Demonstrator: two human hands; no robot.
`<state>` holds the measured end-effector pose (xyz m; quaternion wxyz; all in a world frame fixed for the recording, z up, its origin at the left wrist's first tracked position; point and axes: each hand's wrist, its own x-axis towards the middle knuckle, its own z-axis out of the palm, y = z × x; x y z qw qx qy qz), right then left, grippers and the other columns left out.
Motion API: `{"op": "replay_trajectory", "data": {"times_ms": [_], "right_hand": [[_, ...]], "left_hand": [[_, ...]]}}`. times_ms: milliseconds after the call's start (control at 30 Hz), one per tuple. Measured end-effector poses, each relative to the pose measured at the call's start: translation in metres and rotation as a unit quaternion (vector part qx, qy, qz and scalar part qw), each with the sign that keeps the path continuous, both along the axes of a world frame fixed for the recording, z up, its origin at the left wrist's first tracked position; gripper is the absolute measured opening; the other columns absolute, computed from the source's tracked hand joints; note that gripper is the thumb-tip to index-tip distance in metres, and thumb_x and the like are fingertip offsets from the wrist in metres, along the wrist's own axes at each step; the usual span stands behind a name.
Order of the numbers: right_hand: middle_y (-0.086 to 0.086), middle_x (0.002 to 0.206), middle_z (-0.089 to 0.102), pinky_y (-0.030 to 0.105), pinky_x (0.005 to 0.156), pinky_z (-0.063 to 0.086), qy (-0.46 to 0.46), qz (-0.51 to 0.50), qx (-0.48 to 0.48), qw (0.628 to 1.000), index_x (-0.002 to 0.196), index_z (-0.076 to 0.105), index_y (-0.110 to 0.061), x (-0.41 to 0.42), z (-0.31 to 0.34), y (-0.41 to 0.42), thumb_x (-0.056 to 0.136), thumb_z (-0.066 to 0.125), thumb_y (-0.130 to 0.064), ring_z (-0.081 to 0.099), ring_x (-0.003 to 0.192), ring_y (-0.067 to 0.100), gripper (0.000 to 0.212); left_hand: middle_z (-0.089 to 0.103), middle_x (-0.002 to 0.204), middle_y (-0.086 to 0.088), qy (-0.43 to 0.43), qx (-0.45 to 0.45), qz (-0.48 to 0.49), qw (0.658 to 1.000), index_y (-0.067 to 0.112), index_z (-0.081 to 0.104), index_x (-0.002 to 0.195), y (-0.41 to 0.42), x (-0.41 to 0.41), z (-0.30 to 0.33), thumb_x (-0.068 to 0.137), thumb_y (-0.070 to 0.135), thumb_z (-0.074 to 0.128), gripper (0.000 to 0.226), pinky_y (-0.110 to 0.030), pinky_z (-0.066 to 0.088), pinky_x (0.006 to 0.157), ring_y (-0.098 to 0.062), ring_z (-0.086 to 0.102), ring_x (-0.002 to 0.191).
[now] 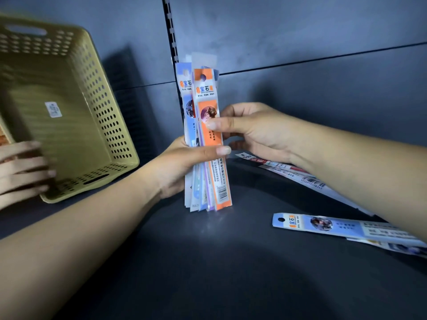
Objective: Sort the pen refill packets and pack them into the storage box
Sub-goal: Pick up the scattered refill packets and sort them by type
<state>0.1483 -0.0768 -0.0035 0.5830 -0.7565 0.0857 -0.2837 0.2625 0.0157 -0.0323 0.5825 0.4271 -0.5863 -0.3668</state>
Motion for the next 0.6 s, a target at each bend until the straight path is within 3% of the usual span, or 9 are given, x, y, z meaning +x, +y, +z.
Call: {"op": "replay_trajectory", "data": {"times_ms": [67,233,333,400,467,533,600], "right_hand": [[0.001,0.062,0.058,0.025,0.053,0.042,-0.002,-0.004,-0.006,1.0,0.048,0.056,-0.02,0.0,0.0,-0.001,0.064,0.071,-0.018,0.048,0.065,0.015,0.022],[0.0,0.075,0.061,0.031,0.073,0.042,0.014,-0.019,-0.022,0.999,0.07,0.056,-0.021,-0.001,0.002,-0.006,0.068,0.071,-0.022,0.05,0.083,0.018,0.016],[-0.001,0.085,0.065,0.031,0.079,0.043,0.02,0.01,-0.001,1.0,0.088,0.055,-0.023,-0.004,0.005,-0.007,0.056,0.077,-0.028,0.058,0.084,0.016,0.04],[-0.003,0.08,0.067,0.029,0.078,0.049,0.023,0.054,-0.013,0.998,0.088,0.058,-0.022,-0.007,0.01,-0.001,0.059,0.075,-0.022,0.062,0.078,0.013,0.034],[0.002,0.082,0.068,0.041,0.09,0.049,0.049,0.069,-0.033,0.996,0.085,0.062,-0.018,-0.011,0.014,0.008,0.063,0.068,-0.018,0.063,0.084,0.019,0.023],[0.015,0.09,0.07,0.053,0.095,0.043,0.063,0.055,-0.049,0.995,0.082,0.063,-0.015,-0.015,0.019,0.018,0.063,0.072,-0.013,0.062,0.093,0.033,0.022],[0.018,0.09,0.069,0.039,0.079,0.053,0.054,0.021,-0.078,0.995,0.077,0.063,-0.013,-0.025,0.028,0.027,0.066,0.072,-0.012,0.062,0.087,0.035,0.014]], "left_hand": [[0.07,0.061,-0.001,0.017,-0.004,0.009,1.0,0.015,0.061,0.082,-0.001,0.0,-0.001,0.062,-0.001,0.06,0.026,-0.023,0.055,0.061,-0.013,0.069,0.061],[0.059,0.051,0.004,0.03,0.008,0.017,0.999,0.018,0.062,0.069,-0.005,0.001,-0.003,0.063,0.004,0.062,0.015,-0.024,0.054,0.055,-0.011,0.06,0.048],[0.058,0.051,0.003,0.013,0.013,0.015,1.0,0.012,0.056,0.072,-0.006,-0.002,-0.003,0.064,0.005,0.063,0.012,-0.027,0.056,0.059,-0.012,0.057,0.047],[0.063,0.054,0.001,-0.003,0.02,0.007,1.0,0.009,0.058,0.074,-0.005,-0.008,-0.003,0.064,0.004,0.062,0.012,-0.027,0.057,0.062,-0.013,0.062,0.051],[0.068,0.059,-0.002,-0.024,0.027,-0.004,0.999,0.006,0.062,0.077,-0.004,-0.013,-0.002,0.064,0.003,0.062,0.014,-0.027,0.057,0.066,-0.015,0.067,0.059],[0.07,0.062,-0.004,-0.034,0.023,-0.018,0.999,0.002,0.062,0.085,-0.001,-0.02,0.002,0.064,0.001,0.06,0.021,-0.026,0.057,0.069,-0.016,0.068,0.063],[0.07,0.062,-0.005,-0.027,0.015,-0.042,0.999,0.003,0.059,0.09,0.002,-0.029,0.012,0.064,0.001,0.058,0.026,-0.024,0.055,0.066,-0.015,0.068,0.062]]}}
